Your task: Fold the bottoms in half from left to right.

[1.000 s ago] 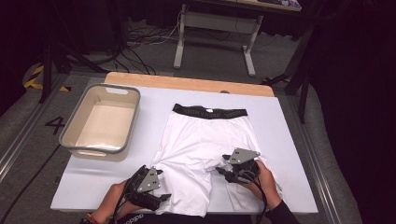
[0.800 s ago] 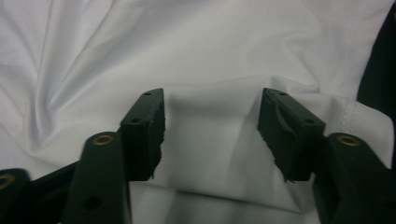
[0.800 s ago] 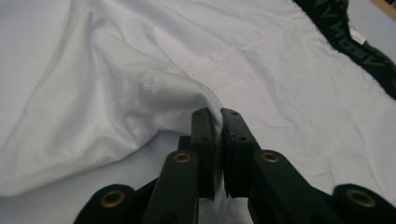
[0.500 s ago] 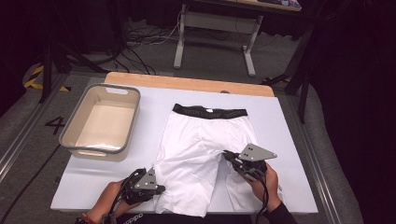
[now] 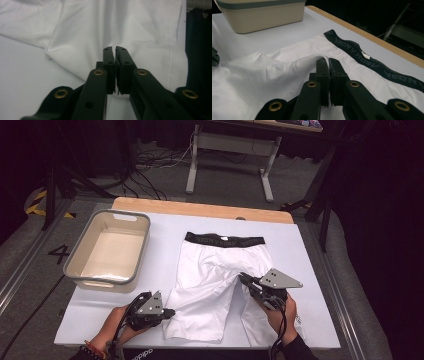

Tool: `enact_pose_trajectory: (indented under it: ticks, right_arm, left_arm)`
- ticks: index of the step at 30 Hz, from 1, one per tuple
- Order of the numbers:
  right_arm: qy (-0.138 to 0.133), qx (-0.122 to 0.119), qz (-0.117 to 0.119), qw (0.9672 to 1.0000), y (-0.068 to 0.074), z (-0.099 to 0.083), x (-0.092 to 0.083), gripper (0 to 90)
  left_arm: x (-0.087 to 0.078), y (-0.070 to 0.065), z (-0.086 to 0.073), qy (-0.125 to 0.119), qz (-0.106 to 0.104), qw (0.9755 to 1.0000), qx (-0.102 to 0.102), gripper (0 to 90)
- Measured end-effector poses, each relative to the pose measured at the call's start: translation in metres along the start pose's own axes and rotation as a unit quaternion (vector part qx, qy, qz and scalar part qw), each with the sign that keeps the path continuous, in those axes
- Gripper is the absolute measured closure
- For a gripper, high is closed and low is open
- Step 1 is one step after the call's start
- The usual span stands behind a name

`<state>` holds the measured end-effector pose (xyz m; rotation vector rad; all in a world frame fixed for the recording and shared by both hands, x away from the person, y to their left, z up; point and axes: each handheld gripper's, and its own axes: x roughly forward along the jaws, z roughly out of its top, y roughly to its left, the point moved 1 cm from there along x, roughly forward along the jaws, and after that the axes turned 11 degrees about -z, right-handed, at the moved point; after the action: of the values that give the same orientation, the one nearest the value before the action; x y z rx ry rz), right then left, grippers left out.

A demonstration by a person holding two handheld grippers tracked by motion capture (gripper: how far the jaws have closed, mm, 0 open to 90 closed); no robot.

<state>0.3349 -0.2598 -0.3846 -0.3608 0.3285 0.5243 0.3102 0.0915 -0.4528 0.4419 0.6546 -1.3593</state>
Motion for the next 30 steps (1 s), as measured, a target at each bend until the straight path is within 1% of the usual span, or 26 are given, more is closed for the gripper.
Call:
enact_pose_trajectory:
  ticks: [1,2,3,4,5,6,8,9,10,12,13,14,15,16,18,19,20,23,24,25,27,28,29,30]
  right_arm:
    - [0.000,0.001,0.003,1.0000,0.001,-0.001,0.000,85.4]
    - [0.000,0.001,0.003,1.0000,0.001,-0.001,0.000,85.4]
    - [-0.001,0.005,0.005,1.0000,0.001,-0.002,-0.001,83.0]
    - [-0.005,0.010,0.012,0.9999,0.001,-0.002,-0.002,81.7]
    - [-0.007,0.012,0.013,0.9998,0.001,-0.002,-0.003,81.2]
    - [-0.008,0.010,0.009,0.9999,0.002,-0.002,-0.004,80.8]
    - [-0.010,0.011,0.012,0.9998,0.002,-0.002,-0.006,80.4]
    - [-0.010,0.010,0.011,0.9998,0.002,-0.003,-0.006,79.3]
    - [-0.009,0.009,0.009,0.9999,0.002,-0.003,-0.006,77.8]
    - [-0.010,0.014,0.013,0.9998,0.000,-0.004,-0.007,75.3]
    - [-0.010,0.012,0.011,0.9998,-0.001,-0.004,-0.007,73.1]
    - [-0.011,0.010,0.008,0.9999,-0.001,-0.004,-0.008,70.8]
    - [-0.014,0.010,0.011,0.9998,-0.003,-0.005,-0.008,68.6]
    - [-0.015,0.010,0.014,0.9997,-0.004,-0.005,-0.009,66.8]
    - [-0.018,0.008,0.002,0.9998,-0.006,-0.006,-0.011,60.0]
    - [-0.022,0.010,0.000,0.9997,-0.008,-0.006,-0.012,58.3]
    - [-0.028,0.012,0.002,0.9995,-0.010,-0.007,-0.015,57.1]
    - [-0.036,0.016,-0.011,0.9992,-0.016,-0.008,-0.021,49.6]
    - [-0.040,0.017,-0.012,0.9990,-0.018,-0.009,-0.024,48.5]
    - [-0.041,0.018,-0.019,0.9988,-0.020,-0.010,-0.027,47.7]
    - [-0.042,0.022,-0.025,0.9986,-0.025,-0.013,-0.031,46.7]
    - [-0.041,0.027,-0.026,0.9985,-0.027,-0.015,-0.033,45.8]
    - [-0.037,0.030,-0.029,0.9984,-0.029,-0.017,-0.035,44.4]
    - [-0.035,0.031,-0.031,0.9984,-0.030,-0.018,-0.035,44.5]
  left_arm:
    - [-0.003,-0.001,0.000,-0.015,-0.001,0.9999,-0.005,80.0]
    - [-0.003,-0.001,0.000,-0.015,-0.001,0.9999,-0.005,79.6]
    - [-0.005,-0.003,0.000,-0.026,-0.006,0.9996,-0.007,79.5]
    - [-0.006,-0.006,0.001,-0.030,0.007,0.9995,-0.003,77.8]
    - [-0.006,-0.008,0.002,-0.032,0.008,0.9994,-0.002,74.4]
    - [-0.006,-0.009,0.002,-0.034,0.007,0.9994,0.000,74.6]
    - [-0.005,-0.010,0.003,-0.037,0.015,0.9992,0.001,74.1]
    - [-0.004,-0.011,0.004,-0.038,0.015,0.9992,0.002,72.5]
    - [-0.004,-0.011,0.004,-0.039,0.018,0.9991,0.001,70.7]
    - [-0.002,-0.011,0.004,-0.038,0.025,0.9990,-0.002,65.6]
    - [-0.002,-0.011,0.004,-0.040,0.026,0.9989,-0.003,64.8]
    - [-0.002,-0.010,0.004,-0.042,0.032,0.9986,-0.004,62.9]
    - [-0.001,-0.010,0.004,-0.044,0.037,0.9983,-0.007,58.7]
    - [-0.001,-0.010,0.004,-0.045,0.039,0.9982,-0.008,56.7]
    - [0.000,-0.010,0.004,-0.046,0.046,0.9978,-0.012,49.4]
    - [0.001,-0.010,0.004,-0.043,0.049,0.9977,-0.016,46.3]
    - [0.001,-0.010,0.003,-0.040,0.049,0.9978,-0.017,44.5]
    - [0.003,-0.013,0.002,-0.039,0.050,0.9977,-0.021,38.2]
    - [0.003,-0.015,0.002,-0.038,0.047,0.9980,-0.020,36.5]
    - [0.003,-0.016,0.002,-0.040,0.046,0.9979,-0.020,35.6]
    - [0.005,-0.019,0.000,-0.041,0.048,0.9976,-0.028,32.9]
    - [0.008,-0.021,-0.001,-0.037,0.049,0.9977,-0.031,30.6]
    - [0.009,-0.022,-0.001,-0.034,0.049,0.9977,-0.031,30.1]
    - [0.011,-0.023,-0.002,-0.029,0.044,0.9980,-0.033,30.4]
